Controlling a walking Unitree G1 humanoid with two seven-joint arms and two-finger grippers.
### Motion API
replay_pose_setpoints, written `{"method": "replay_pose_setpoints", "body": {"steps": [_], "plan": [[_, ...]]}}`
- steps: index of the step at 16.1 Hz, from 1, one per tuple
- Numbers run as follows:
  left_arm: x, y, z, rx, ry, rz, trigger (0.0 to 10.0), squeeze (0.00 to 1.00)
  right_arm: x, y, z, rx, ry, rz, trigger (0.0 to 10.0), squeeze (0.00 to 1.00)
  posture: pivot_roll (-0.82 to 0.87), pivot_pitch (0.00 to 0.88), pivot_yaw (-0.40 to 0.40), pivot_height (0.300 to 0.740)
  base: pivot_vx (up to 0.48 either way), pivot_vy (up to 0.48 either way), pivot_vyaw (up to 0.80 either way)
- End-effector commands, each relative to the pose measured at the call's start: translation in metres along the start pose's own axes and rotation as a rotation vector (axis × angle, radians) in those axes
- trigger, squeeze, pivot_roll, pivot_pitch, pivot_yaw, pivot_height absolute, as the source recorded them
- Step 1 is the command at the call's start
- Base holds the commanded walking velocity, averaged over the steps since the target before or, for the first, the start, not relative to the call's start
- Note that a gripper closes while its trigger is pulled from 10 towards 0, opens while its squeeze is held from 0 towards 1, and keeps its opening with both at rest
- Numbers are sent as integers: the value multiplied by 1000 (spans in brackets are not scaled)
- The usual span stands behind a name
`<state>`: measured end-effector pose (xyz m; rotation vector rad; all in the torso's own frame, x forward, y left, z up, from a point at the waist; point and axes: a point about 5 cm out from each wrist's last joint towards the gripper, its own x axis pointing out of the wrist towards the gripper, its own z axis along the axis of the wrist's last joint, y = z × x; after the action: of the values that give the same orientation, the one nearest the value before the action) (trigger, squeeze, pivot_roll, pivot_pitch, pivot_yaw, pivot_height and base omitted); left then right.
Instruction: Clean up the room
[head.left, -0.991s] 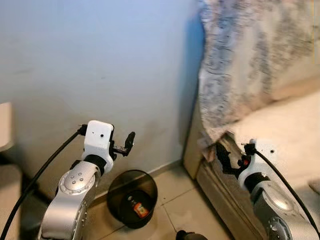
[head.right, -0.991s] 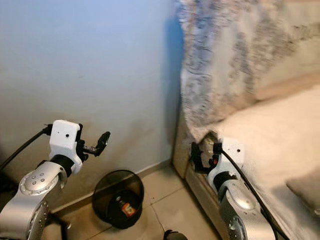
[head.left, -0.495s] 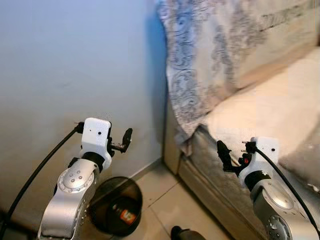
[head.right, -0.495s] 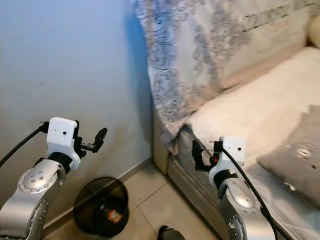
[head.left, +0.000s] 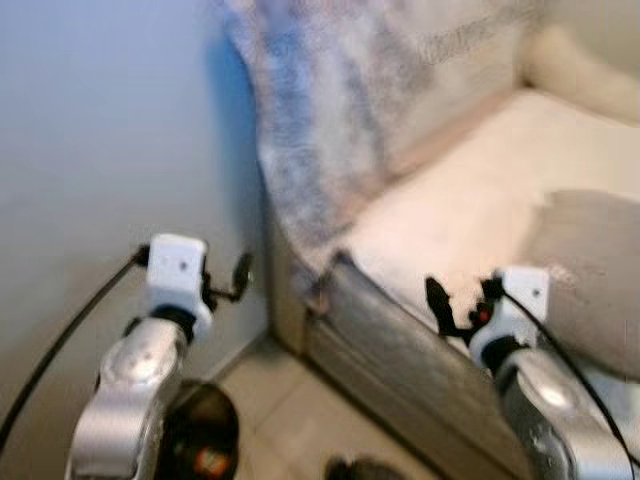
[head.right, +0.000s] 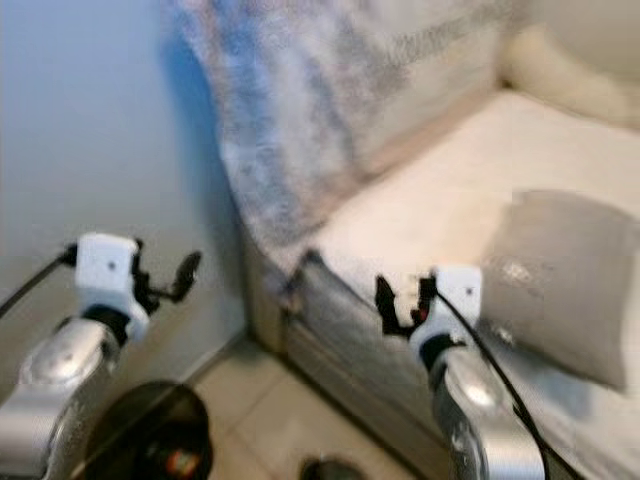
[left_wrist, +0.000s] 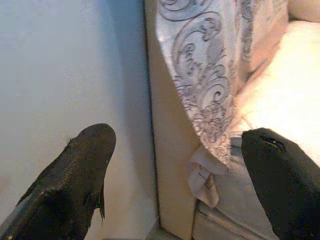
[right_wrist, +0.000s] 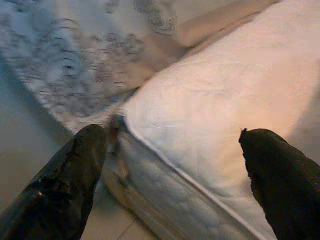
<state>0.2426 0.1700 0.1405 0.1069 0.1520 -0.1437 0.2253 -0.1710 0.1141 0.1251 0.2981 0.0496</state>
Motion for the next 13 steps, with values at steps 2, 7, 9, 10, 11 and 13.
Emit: {"method": "replay_pose_setpoints", "body": {"steps": [2, 7, 9, 10, 11, 13], "plan": [[0, -3, 4, 1, -17, -5, 10000, 0, 2, -5, 3, -14, -12, -9, 10000, 0, 41, 0, -15, 740, 0, 0, -781], [2, -5, 6, 7, -22, -26, 10000, 0, 2, -6, 4, -13, -15, -13, 10000, 0, 22, 0, 3, 740, 218, 0, -781], [4, -5, 7, 10, -24, -30, 10000, 0, 2, -6, 3, -13, -16, -15, 10000, 0, 18, 0, 8, 740, 304, 0, -781], [5, -5, 7, 13, -25, -33, 10000, 0, 3, -6, 3, -13, -15, -14, 10000, 0, 17, 0, 10, 740, 307, 0, -781], [5, -5, 7, 15, -26, -36, 10000, 0, 3, -6, 3, -14, -15, -14, 10000, 0, 18, 0, 9, 740, 311, 0, -781], [5, -5, 8, 19, -27, -39, 10000, 0, 3, -5, 3, -14, -16, -13, 10000, 0, 18, 0, 9, 740, 311, 0, -778]]}}
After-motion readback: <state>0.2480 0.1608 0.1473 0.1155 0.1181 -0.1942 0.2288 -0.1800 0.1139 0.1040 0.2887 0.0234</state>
